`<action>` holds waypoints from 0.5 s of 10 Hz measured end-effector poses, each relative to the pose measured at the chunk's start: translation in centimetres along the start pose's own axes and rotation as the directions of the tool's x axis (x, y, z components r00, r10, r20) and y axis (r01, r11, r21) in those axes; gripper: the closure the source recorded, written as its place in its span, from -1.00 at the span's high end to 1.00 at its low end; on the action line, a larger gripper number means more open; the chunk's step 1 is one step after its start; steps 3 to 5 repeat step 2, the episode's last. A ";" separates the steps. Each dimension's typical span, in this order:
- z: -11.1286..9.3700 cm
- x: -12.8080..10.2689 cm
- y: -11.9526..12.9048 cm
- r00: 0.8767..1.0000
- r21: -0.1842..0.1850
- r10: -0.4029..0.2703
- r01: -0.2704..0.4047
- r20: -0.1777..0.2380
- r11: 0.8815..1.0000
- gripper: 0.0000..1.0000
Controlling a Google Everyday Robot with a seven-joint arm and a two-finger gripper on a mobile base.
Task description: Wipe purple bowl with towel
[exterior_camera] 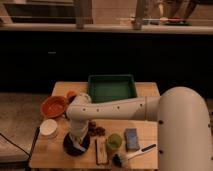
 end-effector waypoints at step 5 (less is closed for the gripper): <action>0.4 -1.0 -1.6 0.998 -0.002 -0.057 0.057 0.018 0.998 -1.00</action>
